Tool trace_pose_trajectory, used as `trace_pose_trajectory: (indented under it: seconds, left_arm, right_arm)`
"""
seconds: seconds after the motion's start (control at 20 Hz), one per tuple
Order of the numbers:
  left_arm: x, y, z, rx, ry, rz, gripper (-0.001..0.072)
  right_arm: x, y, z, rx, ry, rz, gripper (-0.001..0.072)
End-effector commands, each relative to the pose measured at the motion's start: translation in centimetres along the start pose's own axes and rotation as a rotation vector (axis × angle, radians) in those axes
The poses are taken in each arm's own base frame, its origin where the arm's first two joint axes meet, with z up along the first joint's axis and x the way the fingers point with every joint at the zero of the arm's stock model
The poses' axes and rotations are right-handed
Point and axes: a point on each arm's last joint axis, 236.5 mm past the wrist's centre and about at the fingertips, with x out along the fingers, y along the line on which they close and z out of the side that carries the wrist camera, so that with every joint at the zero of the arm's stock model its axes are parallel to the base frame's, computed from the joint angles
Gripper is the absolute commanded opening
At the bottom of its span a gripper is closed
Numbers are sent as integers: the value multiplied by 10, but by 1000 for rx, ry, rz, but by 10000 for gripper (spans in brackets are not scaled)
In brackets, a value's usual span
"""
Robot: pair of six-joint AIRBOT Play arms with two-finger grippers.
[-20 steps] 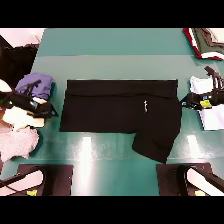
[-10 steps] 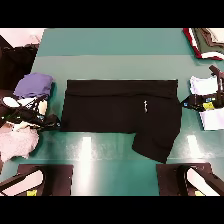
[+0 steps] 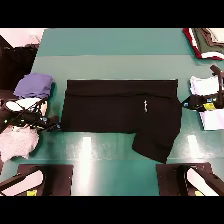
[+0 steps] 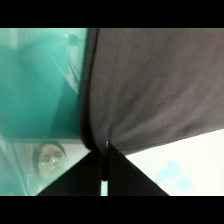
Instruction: Fold the shirts.
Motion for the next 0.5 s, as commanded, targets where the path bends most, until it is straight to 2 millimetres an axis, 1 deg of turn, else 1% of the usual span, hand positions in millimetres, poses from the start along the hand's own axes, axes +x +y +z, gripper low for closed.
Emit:
trace_pose_trajectory:
  seconds: [0.0,0.05,0.15,0.2,0.25,0.3,0.35,0.45]
  left_arm:
    - [-8,-11,8,16,-22,-33,22]
    - [-13,-15,14,32,-34,-33,22]
    - [-24,-22,21,56,-43,-40,22]
    - [-27,-24,23,63,-46,-42,23]
    - [-29,-25,25,68,-51,-42,23]
    - [-30,-25,26,69,-53,-41,23]
    - [-30,-25,26,69,-53,-41,22]
    - [-30,-25,26,69,-53,-41,22]
  right_arm:
    - [1,-17,-23,4,90,-67,304]
    - [6,-25,-35,16,129,-88,305]
    - [25,-36,-69,55,233,-94,307]
    - [37,-39,-90,81,286,-82,333]
    - [46,-41,-108,105,334,-71,379]
    - [54,-43,-125,127,374,-64,385]
    - [61,-45,-137,148,399,-61,385]
    - [70,-47,-154,220,428,-69,385]
